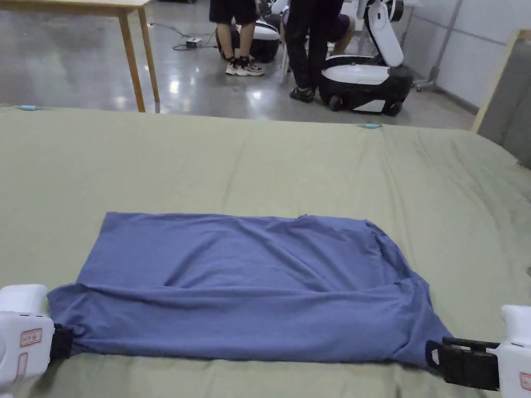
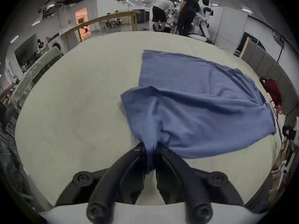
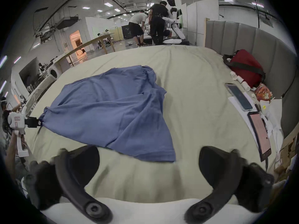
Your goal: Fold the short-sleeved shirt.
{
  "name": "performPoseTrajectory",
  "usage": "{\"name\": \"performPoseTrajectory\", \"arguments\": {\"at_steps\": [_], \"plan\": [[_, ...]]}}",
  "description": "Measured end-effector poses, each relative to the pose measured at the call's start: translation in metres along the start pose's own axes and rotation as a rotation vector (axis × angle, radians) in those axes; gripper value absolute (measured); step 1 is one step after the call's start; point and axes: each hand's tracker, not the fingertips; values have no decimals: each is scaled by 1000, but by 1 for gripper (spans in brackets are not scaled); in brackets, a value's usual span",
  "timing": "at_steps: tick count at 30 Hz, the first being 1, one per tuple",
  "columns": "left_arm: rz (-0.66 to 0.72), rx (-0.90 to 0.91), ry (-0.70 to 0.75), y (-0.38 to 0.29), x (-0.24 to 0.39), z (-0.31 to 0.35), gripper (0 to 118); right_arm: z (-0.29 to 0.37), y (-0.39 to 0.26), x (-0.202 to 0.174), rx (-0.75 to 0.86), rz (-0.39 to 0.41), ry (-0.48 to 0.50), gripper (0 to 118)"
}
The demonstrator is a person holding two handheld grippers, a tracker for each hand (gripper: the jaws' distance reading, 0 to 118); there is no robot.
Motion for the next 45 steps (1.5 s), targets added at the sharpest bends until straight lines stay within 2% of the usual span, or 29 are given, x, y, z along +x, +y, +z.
{"name": "performPoseTrajectory", "arguments": {"at_steps": [1, 6, 7, 8, 9, 10, 13, 24, 32, 42, 43, 44, 45], "plan": [[6, -5, -5, 0, 0, 0, 10, -5, 9, -4, 28, 4, 8, 116], [16, -14, -15, 4, -1, -4, 10, -34, 13, -9, -41, 35, -21, 112], [16, -18, -17, 5, -1, -4, 10, -41, 15, -8, -63, 28, -19, 95], [14, -19, -18, 5, -1, -3, 10, -47, 8, 3, -66, 28, -26, 67], [11, -23, -19, 6, -1, -4, 10, -50, 7, 6, -72, 35, -29, 34], [9, -26, -21, 7, -2, -4, 10, -51, 7, 7, -68, 36, -18, 13], [0, -25, -21, 9, -2, 2, 10, -32, 7, 1, -57, 40, -5, 5], [-38, 3, -26, -1, -2, 42, 10, 35, -1, 0, 18, 69, -2, 5], [-37, -19, -54, -55, -19, 84, 10, 83, -46, -1, 6, 57, 16, 5], [-26, -39, -86, -78, -27, 93, 10, 90, -77, -6, -34, 35, 30, 7], [-13, -36, -107, -78, -30, 91, 10, 90, -76, -6, -35, 28, 27, 27], [-3, -22, -126, -79, -33, 90, 12, 90, -76, -5, -33, 29, 18, 58], [19, -6, -128, -79, -35, 91, 26, 90, -75, -4, -28, 36, 12, 92]]}}
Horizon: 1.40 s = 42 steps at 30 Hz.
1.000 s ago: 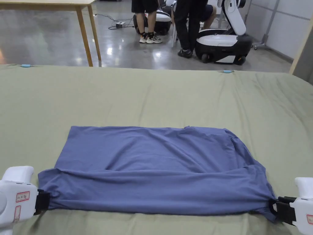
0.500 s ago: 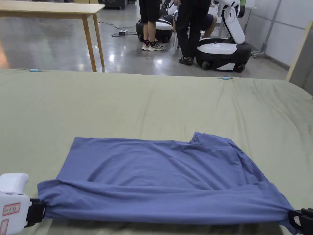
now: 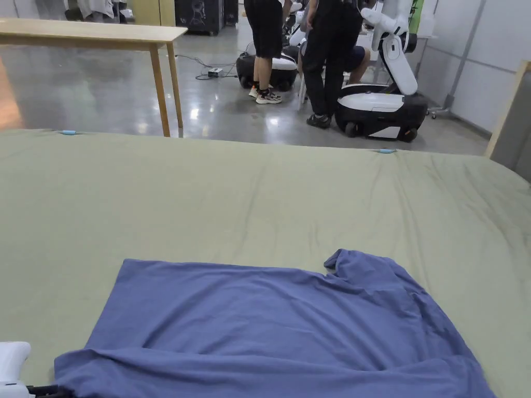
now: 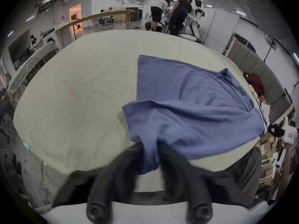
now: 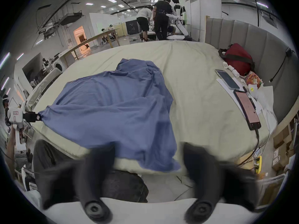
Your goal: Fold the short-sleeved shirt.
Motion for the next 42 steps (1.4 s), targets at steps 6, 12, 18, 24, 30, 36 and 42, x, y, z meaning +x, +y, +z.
{"name": "performPoseTrajectory", "arguments": {"at_steps": [6, 12, 18, 24, 30, 36, 42], "plan": [[83, 71, 66, 17, -13, 15, 94, 6, 29, -3, 89, -28, -33, 111], [-3, 159, 80, 71, 13, 0, 9, -18, 74, -10, 199, -53, -83, 8], [-42, 134, 79, 143, 30, -73, 9, -62, 112, -13, 188, -47, -65, 5], [-55, 40, 140, 196, 30, -156, 9, -98, 133, -5, 146, -24, -67, 5], [-29, 12, 187, 211, 26, -191, 110, -113, 140, 7, 115, -7, -82, 5], [-43, -51, 205, 211, 22, -207, 95, -121, 145, 15, 89, -15, -95, 5], [-65, -22, 117, 211, 31, -197, 6, -144, 164, 19, 62, -11, -89, 5]]}}
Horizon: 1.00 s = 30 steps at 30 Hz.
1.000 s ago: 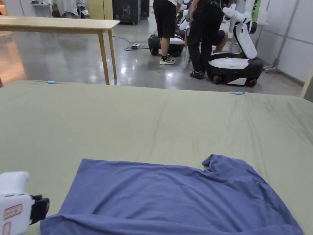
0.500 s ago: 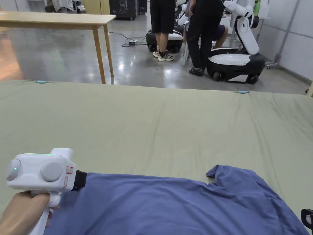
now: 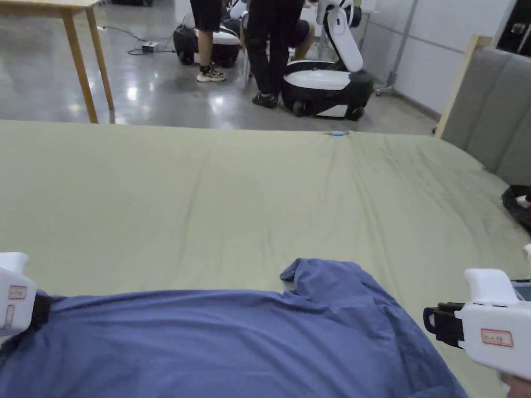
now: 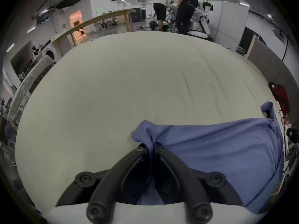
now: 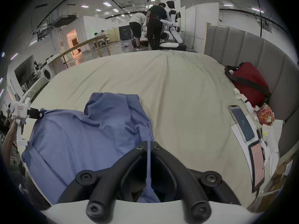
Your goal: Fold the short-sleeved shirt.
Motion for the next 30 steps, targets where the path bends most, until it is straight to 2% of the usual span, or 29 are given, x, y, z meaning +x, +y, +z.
{"name": "performPoseTrajectory", "arguments": {"at_steps": [2, 6, 9, 10, 11, 12, 13, 17, 18, 19, 21, 23, 24, 26, 30], "plan": [[-28, -1, 36, 0, 5, -2, 6, -12, 10, -3, -15, 1, 14, 5], [1, -8, 23, 0, 3, -3, 6, -40, 27, -6, -54, 14, 17, 5], [-5, -17, 15, 2, 1, -4, 6, -60, 40, -4, -96, -7, 49, 12], [-5, -20, 15, 3, 1, -4, 6, -66, 43, -3, -132, -9, 65, 48], [-4, -23, 15, 3, 1, -4, 6, -73, 45, -4, -165, -6, 72, 92], [-2, -25, 14, 4, 1, -5, 6, -79, 45, -4, -161, 0, 61, 118], [-2, -26, 13, 4, 1, -6, 6, -76, 46, -3, -126, 18, 35, 118], [0, -28, 12, 4, 0, -7, 6, -91, 51, 4, -181, 13, 39, 114], [2, -27, 11, 4, 0, -7, 6, -93, 50, 6, -196, -2, 48, 110], [3, -28, 10, 4, 0, -6, 6, -94, 49, 8, -202, -9, 51, 91], [6, -27, 8, 4, 0, -5, 6, -95, 43, 5, -208, 11, 36, 45], [7, -27, 3, 3, -2, -1, 6, -87, 37, -2, -189, 53, 41, 21], [3, -23, 0, 2, -2, 2, 6, -81, 36, -5, -185, 56, 39, 2], [5, -13, -1, -1, -5, 11, 6, -68, 37, -5, -128, 62, -4, 1], [33, 25, -38, -5, -16, 42, 6, -33, 46, 15, -86, -39, 54, 1]]}}
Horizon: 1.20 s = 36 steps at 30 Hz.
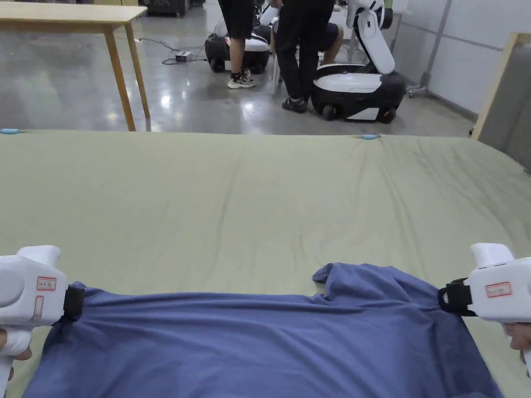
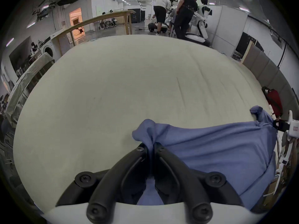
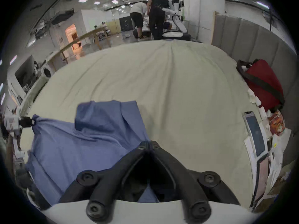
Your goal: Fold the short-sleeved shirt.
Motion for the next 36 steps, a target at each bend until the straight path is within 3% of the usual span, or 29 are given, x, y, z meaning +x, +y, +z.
{"name": "performPoseTrajectory", "arguments": {"at_steps": [13, 22, 29, 35, 36], "plan": [[-1, 135, -61, -50, -21, 118, 6, 126, -44, 3, 145, -12, 59, 1], [-22, 212, -95, -127, -35, 182, 6, 192, -120, 2, 204, 3, 88, 1], [-58, 205, -95, -200, -28, 197, 6, 208, -193, -5, 173, -2, 73, 1], [-50, 171, -102, -227, -29, 184, 6, 190, -218, -4, 98, -15, 67, 1], [-49, 167, -102, -228, -28, 182, 10, 188, -218, -3, 94, -16, 69, 2]]}}
